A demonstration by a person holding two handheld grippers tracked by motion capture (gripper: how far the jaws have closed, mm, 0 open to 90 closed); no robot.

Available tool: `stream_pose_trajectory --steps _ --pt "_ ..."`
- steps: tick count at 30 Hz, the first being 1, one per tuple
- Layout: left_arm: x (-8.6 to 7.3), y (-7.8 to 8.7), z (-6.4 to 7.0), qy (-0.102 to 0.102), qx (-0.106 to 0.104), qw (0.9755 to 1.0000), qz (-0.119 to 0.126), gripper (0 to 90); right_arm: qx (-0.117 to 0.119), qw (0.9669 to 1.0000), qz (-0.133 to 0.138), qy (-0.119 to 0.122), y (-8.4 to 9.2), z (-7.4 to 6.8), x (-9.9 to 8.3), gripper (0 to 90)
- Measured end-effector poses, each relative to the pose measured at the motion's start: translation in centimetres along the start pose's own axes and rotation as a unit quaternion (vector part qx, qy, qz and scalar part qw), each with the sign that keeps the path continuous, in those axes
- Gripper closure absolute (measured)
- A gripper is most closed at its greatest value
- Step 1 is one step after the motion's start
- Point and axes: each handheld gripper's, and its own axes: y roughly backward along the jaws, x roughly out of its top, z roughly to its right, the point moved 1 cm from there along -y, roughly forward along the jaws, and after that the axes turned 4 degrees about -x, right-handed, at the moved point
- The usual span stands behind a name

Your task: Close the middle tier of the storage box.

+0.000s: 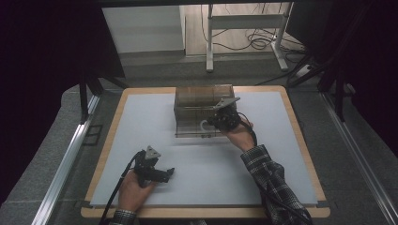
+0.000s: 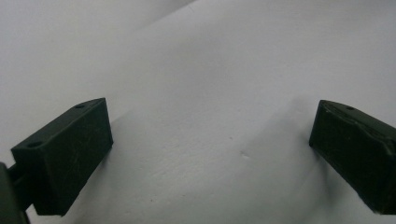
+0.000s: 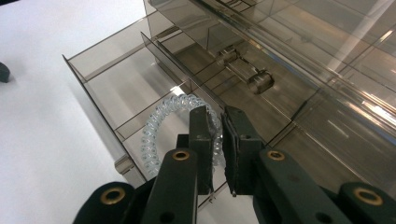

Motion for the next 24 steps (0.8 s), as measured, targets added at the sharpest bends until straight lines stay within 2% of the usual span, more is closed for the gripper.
stream_pose_trajectory --steps 24 --pt "0.0 0.0 0.0 0.0 0.0 1.0 0.0 0.0 -0.005 0.9998 -0.012 0.014 -1.3 -0.6 -0.7 80.2"
